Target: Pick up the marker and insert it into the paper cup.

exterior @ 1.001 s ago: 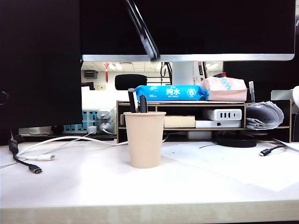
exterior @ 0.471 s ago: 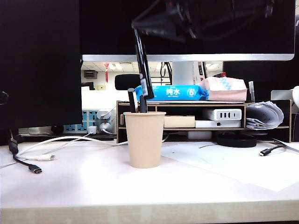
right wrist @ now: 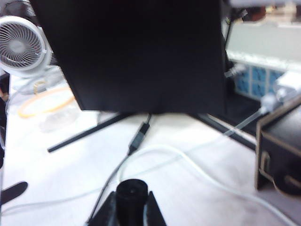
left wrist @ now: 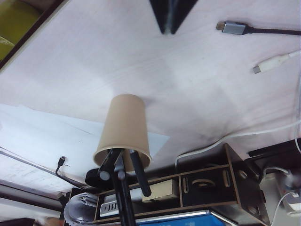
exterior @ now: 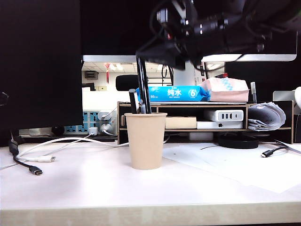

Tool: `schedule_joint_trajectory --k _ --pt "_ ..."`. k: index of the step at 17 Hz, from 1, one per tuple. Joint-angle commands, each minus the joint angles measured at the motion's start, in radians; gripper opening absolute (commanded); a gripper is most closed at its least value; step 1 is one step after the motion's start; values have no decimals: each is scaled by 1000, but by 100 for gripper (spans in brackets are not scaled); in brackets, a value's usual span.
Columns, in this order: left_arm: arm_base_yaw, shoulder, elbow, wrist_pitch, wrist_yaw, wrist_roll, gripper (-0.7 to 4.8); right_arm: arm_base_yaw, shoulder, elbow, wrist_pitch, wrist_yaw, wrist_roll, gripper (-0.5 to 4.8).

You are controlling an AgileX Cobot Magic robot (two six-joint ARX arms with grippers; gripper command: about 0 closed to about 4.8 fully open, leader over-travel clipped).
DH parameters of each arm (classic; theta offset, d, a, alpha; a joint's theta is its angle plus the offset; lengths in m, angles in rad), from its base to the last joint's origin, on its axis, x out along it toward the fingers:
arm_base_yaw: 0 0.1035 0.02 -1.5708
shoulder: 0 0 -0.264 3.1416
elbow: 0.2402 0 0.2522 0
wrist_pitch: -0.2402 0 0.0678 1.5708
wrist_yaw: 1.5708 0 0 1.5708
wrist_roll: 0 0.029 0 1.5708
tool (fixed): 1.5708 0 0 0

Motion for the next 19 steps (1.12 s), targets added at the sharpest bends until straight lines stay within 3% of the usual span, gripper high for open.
schedule_joint_trajectory --k 1,8,11,19 --pt "0 0 -4 -11 4 4 -5 0 -5 -2 40 50 8 11" --pt "0 0 -4 -11 3 4 -5 -14 11 -4 35 57 8 13" --pt "0 0 -4 -11 3 4 -5 -14 16 -4 27 57 8 63" --pt "0 0 -4 -11 3 4 -5 -14 16 -4 0 57 8 117"
